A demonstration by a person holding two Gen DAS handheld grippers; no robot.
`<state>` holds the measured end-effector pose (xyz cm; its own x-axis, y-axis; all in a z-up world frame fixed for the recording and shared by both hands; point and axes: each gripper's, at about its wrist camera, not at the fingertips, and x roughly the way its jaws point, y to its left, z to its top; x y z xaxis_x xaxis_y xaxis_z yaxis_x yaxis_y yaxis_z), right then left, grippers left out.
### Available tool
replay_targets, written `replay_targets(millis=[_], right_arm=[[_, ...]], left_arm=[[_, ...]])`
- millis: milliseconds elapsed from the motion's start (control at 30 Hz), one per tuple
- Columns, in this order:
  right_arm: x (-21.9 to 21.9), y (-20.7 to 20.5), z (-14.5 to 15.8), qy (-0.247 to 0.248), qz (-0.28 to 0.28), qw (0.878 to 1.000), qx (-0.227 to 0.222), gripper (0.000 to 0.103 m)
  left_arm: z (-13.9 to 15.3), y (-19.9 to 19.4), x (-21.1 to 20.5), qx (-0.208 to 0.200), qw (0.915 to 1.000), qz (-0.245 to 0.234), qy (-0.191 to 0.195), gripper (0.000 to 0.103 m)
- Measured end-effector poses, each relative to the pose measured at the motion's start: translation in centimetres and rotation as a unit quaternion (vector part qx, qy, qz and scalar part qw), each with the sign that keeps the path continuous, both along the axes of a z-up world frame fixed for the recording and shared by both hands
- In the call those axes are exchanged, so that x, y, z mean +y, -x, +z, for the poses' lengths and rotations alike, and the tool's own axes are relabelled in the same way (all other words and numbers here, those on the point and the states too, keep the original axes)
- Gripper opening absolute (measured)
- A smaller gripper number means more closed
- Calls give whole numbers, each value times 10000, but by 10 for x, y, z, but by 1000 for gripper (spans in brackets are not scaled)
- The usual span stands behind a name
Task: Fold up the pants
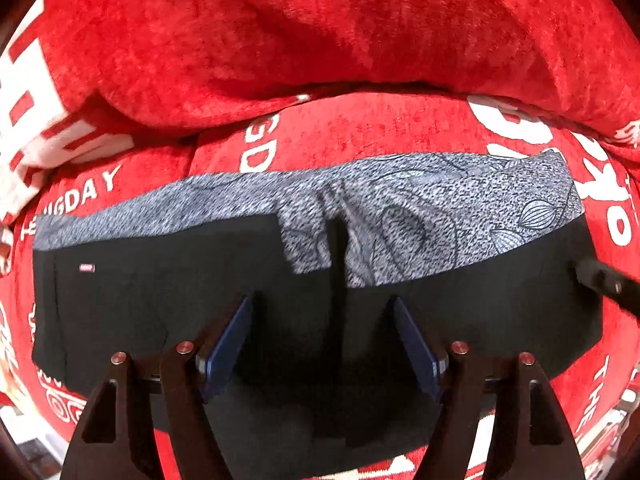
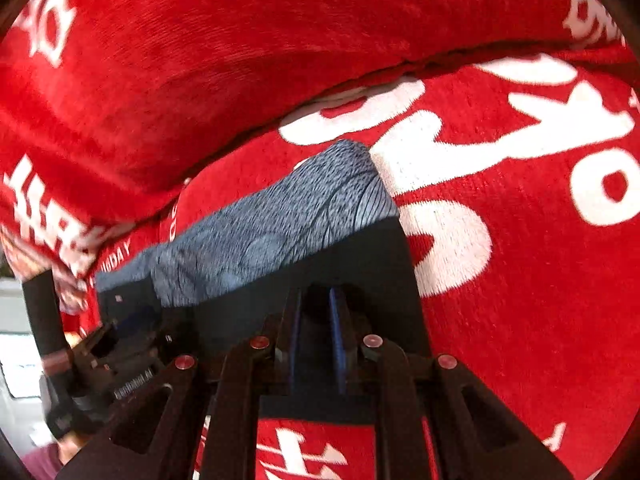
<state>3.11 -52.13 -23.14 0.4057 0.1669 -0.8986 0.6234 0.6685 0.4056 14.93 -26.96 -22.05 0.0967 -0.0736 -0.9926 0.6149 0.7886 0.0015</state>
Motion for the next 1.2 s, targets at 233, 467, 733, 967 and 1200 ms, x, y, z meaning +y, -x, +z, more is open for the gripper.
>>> replay_targets(millis=[233, 467, 733, 967, 1200], right_arm=[[24, 13, 9, 369, 479, 9981, 135, 16], [24, 17, 9, 259, 422, 9987, 117, 17], [24, 28, 15, 175, 402, 9990, 79, 28], [19, 45, 19, 111, 338, 9993, 85, 44], [19, 56, 23, 182, 403, 9990, 118, 84]], left_arm=[[4, 8, 0, -107, 9998, 109, -134, 75], [15, 22, -4, -200, 9993, 151, -270, 86], [27, 37, -8, -268, 9989, 110, -361, 89], [31, 52, -11, -230, 9986, 76, -462, 89], [37, 69, -12, -198, 9987, -39, -463, 103]])
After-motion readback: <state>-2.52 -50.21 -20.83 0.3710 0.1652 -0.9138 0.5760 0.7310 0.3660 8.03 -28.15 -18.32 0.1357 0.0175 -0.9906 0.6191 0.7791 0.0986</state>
